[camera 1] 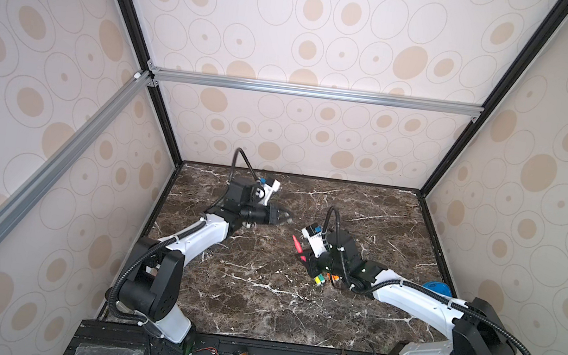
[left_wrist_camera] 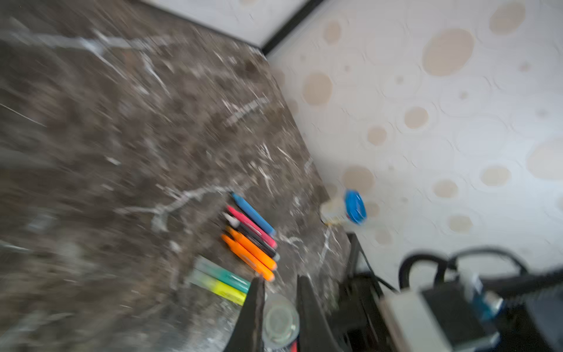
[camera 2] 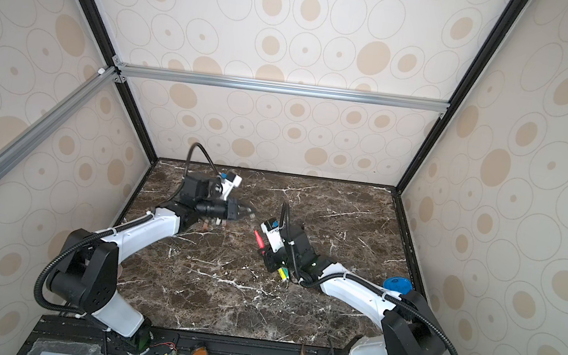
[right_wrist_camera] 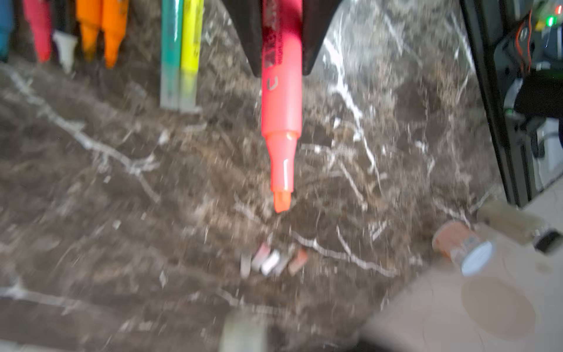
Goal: Remove pen caps from pens
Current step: Open the pen cap on the pen.
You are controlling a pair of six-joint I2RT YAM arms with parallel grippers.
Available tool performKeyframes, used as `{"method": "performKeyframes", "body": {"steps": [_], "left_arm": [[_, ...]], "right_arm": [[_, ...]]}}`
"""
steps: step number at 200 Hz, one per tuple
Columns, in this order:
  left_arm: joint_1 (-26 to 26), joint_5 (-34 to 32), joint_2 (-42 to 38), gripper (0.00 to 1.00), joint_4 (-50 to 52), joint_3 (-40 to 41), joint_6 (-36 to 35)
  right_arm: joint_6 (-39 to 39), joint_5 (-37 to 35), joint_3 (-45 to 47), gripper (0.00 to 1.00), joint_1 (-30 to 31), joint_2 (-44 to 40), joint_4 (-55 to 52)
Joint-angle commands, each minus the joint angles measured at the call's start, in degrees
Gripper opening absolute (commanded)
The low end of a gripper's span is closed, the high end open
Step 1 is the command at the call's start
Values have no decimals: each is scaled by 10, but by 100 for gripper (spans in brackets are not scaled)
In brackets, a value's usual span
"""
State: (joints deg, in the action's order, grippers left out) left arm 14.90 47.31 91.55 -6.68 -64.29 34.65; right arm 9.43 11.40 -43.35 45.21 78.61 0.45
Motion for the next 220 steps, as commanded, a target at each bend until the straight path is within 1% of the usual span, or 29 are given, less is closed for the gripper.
{"method": "performKeyframes", "body": {"steps": [1, 30, 43, 52, 73, 82, 88, 102, 125, 169, 190, 220], "left_arm": [[-60, -101, 11, 0, -1, -72, -46], [-83, -102, 31, 0, 32, -128, -61], [-86, -116, 36, 0, 60, -149, -77], [-88, -133, 38, 0, 89, -161, -93], [-95, -173, 43, 0, 174, -181, -132], [-96, -199, 43, 0, 213, -186, -153], [-96, -237, 41, 0, 238, -188, -168], [-99, -298, 37, 0, 278, -182, -193], [-112, -351, 36, 0, 321, -170, -220], [-130, -364, 45, 0, 348, -152, -246], [-133, -359, 54, 0, 348, -150, -248], [-133, -343, 52, 0, 334, -142, -245]], "right_arm": [[-11, 21, 23, 0, 23, -6, -83], [-9, 13, 38, 0, 31, -22, -83], [-10, 7, 37, 0, 30, -31, -88], [-7, -9, 33, 0, 31, -40, -93], [1, -71, 17, 0, 24, -46, -112], [2, -93, -3, 0, 13, -34, -134], [4, -105, -17, 0, 5, -23, -152], [5, -103, -50, 0, -25, 14, -186], [-3, -122, -85, 0, -53, 63, -208], [-3, -114, -147, 0, -90, 136, -240], [-3, -119, -167, 0, -91, 168, -255], [5, -133, -179, 0, -92, 192, -262]]}}
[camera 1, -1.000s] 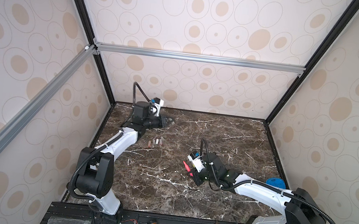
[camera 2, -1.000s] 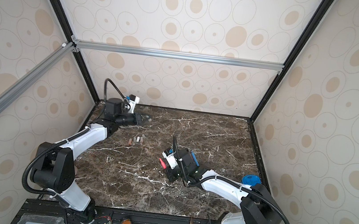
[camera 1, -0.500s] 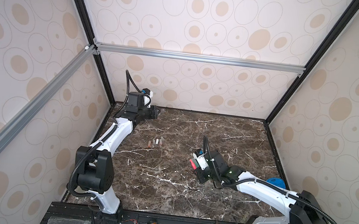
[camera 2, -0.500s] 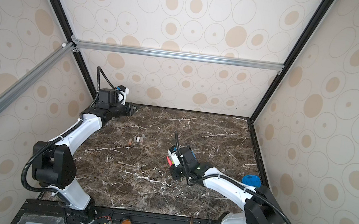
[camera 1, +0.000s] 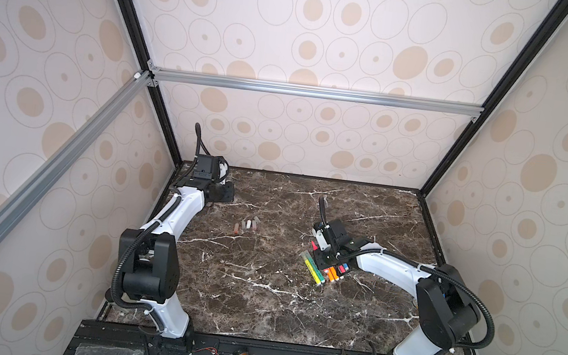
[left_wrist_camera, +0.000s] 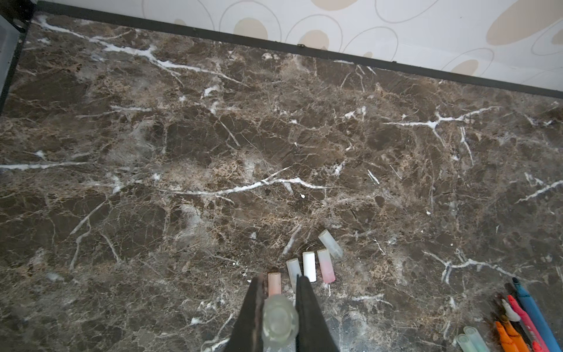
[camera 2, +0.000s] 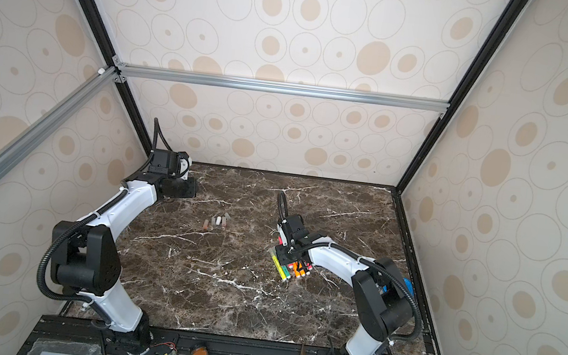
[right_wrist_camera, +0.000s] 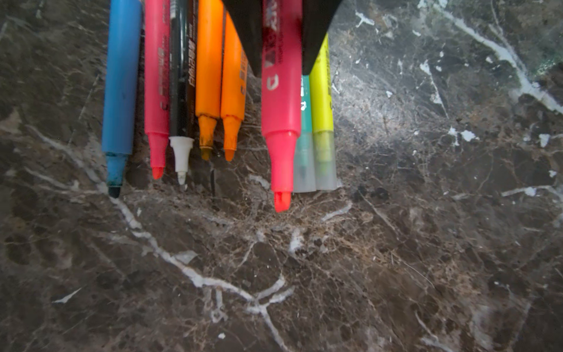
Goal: Remove pen caps from pens
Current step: Open the pen cap on the pen, then place the pen at the center of the table.
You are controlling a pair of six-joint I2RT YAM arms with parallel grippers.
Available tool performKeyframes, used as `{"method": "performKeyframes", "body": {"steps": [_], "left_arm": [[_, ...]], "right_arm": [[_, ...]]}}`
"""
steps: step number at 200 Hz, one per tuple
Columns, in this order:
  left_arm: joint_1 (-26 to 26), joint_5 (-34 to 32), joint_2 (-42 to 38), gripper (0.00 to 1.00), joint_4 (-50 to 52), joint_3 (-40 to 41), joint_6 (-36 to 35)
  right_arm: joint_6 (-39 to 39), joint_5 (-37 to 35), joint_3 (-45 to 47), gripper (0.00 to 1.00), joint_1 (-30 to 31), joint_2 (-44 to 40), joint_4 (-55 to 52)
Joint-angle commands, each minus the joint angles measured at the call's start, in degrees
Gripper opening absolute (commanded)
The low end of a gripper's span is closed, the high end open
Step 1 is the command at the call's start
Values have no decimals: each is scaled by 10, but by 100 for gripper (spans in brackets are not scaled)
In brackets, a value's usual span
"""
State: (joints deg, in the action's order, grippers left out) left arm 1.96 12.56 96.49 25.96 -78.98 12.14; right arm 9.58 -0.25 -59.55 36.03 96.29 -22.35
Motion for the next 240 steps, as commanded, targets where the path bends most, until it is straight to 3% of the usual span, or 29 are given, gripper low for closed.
{"method": "performKeyframes", "body": {"steps": [1, 156, 195, 240], "left_arm": [[-4, 5, 2, 0, 8, 5, -20], [-4, 22, -1, 0, -3, 11, -20], [-4, 24, -1, 0, -4, 11, -20], [-3, 25, 2, 0, -5, 11, -21]], "right_arm": [[5, -17, -17, 0, 0, 16, -35], [16, -20, -28, 0, -2, 75, -54], [19, -24, -24, 12, -1, 68, -55], [21, -34, -23, 19, -2, 46, -66]]}}
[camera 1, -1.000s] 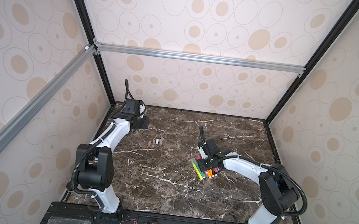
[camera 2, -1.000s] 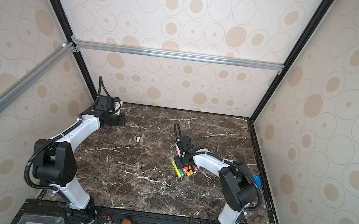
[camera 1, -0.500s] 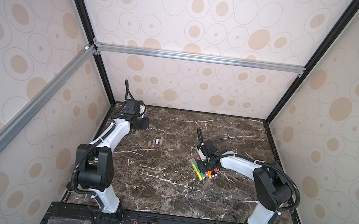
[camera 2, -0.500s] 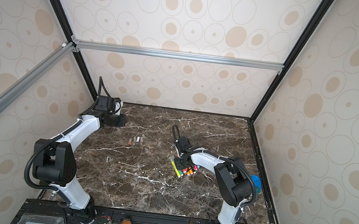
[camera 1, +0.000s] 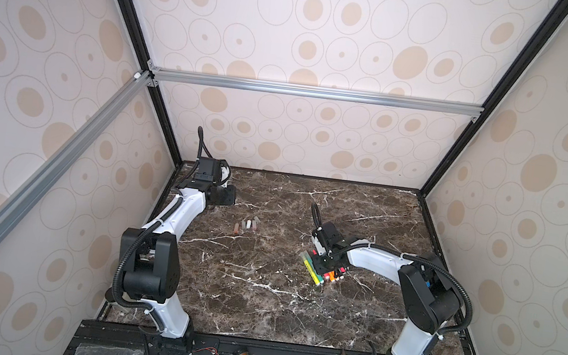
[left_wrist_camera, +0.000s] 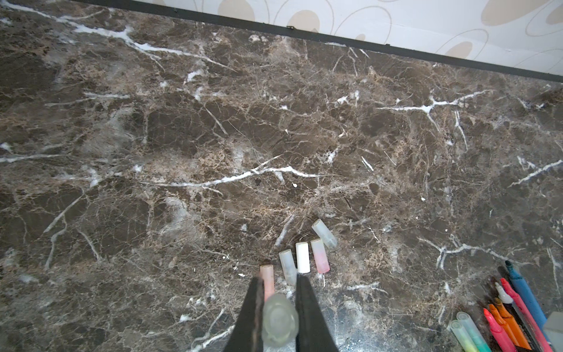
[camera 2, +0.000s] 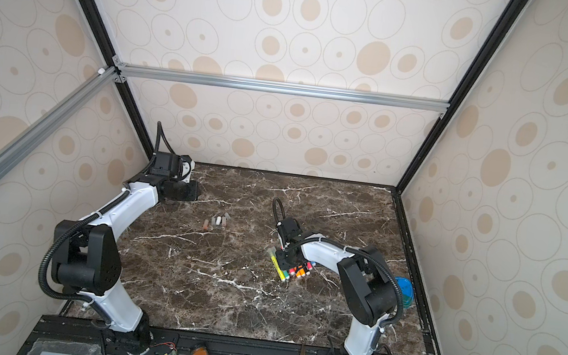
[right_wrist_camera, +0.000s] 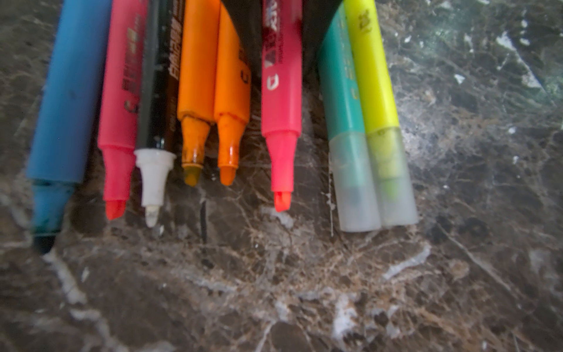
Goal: Remove pen caps from pens
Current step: Place the pen at the center of the table, then place the pen cap at the middle-left of the table.
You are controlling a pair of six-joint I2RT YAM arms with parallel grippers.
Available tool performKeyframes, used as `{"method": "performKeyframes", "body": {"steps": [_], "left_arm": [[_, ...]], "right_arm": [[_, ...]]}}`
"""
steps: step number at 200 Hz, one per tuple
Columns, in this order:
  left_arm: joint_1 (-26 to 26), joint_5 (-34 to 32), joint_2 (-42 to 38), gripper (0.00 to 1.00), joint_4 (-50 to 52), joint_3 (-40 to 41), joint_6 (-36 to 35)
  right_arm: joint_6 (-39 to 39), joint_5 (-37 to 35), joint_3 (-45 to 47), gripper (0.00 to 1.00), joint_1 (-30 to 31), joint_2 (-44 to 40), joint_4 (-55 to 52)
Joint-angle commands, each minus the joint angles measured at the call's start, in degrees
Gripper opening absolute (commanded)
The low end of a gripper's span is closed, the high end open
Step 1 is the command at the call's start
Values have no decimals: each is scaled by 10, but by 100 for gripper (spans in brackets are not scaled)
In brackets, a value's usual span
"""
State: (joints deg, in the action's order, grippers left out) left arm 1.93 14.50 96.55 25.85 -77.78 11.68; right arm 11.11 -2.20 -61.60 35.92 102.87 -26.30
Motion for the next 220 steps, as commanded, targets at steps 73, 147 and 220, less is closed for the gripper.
{"method": "performKeyframes", "body": {"steps": [73, 147, 220], "left_arm": [[-3, -4, 3, 0, 1, 0, -19], [-3, -46, 28, 0, 27, 52, -15], [6, -39, 48, 0, 33, 97, -18]], "right_arm": [[11, -20, 3, 28, -1, -37, -32], [0, 0, -23, 32, -1, -120, -53], [-1, 14, -16, 31, 0, -145, -45]]}}
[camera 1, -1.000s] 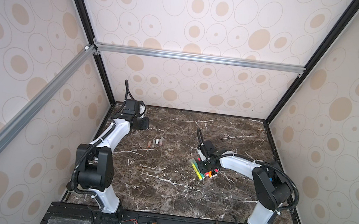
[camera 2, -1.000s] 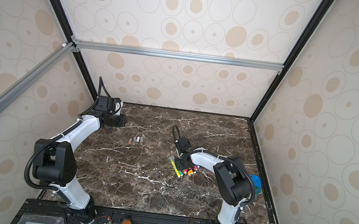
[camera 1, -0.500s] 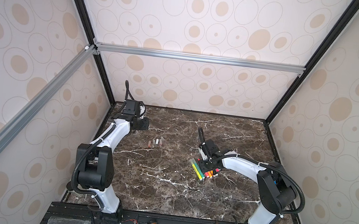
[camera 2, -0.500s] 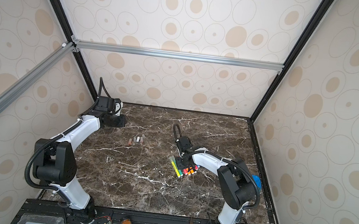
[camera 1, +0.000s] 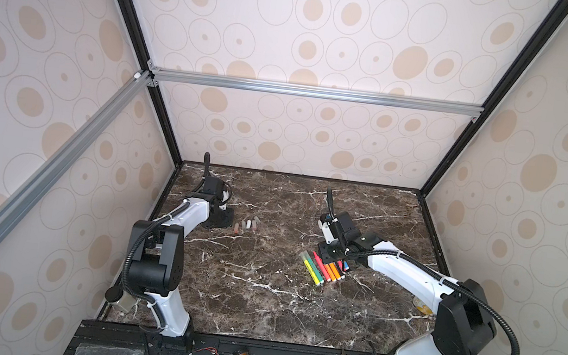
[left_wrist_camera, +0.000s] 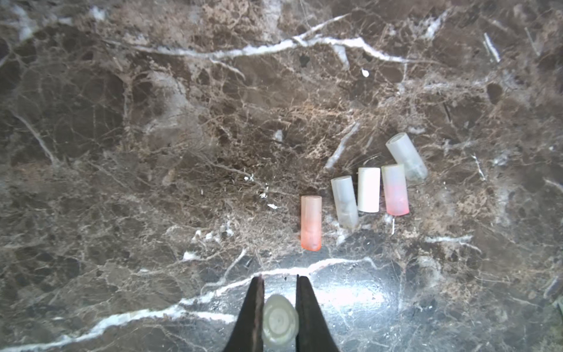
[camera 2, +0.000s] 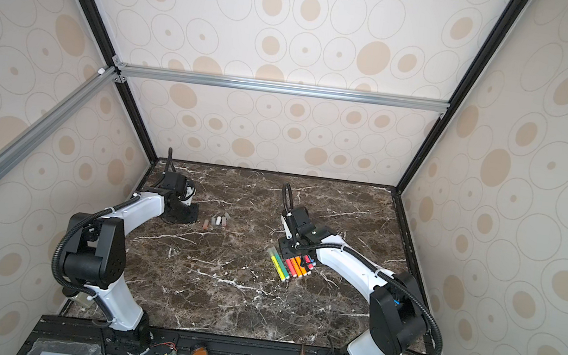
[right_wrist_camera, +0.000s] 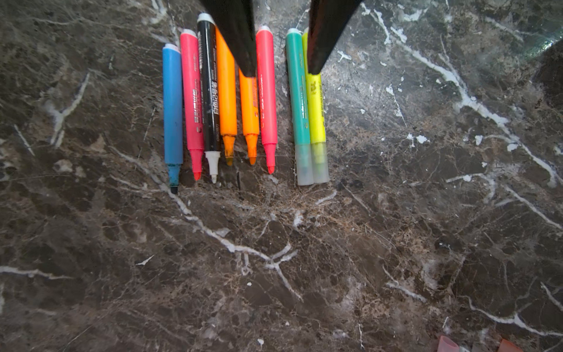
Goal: Remove pen caps from pens
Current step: Place the pen cap at the middle-left of the table.
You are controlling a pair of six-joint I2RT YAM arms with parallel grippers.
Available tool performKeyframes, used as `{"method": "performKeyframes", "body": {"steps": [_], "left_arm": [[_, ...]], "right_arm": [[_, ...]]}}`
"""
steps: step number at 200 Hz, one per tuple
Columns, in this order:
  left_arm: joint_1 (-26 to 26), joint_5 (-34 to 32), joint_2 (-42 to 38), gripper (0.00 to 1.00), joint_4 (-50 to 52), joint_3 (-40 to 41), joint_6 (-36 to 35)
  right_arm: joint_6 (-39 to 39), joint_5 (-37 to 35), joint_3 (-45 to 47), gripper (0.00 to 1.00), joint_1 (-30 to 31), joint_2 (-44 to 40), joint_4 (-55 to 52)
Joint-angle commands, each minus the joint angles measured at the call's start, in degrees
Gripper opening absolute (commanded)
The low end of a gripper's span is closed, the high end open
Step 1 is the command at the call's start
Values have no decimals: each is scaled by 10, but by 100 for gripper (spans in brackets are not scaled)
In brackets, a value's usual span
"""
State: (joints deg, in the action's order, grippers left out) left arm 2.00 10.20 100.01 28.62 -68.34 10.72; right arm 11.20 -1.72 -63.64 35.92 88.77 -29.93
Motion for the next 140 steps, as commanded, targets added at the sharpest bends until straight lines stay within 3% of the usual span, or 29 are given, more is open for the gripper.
{"method": "performKeyframes", "body": {"steps": [1, 62, 140], "left_arm": [[5, 5, 14, 0, 6, 2, -9], [7, 32, 58, 0, -4, -14, -8], [10, 41, 75, 9, -24, -15, -5]], "right_arm": [[-2, 10, 4, 31, -1, -5, -8], [4, 12, 17, 31, -1, -16, -5], [8, 16, 26, 30, 0, -10, 0]]}}
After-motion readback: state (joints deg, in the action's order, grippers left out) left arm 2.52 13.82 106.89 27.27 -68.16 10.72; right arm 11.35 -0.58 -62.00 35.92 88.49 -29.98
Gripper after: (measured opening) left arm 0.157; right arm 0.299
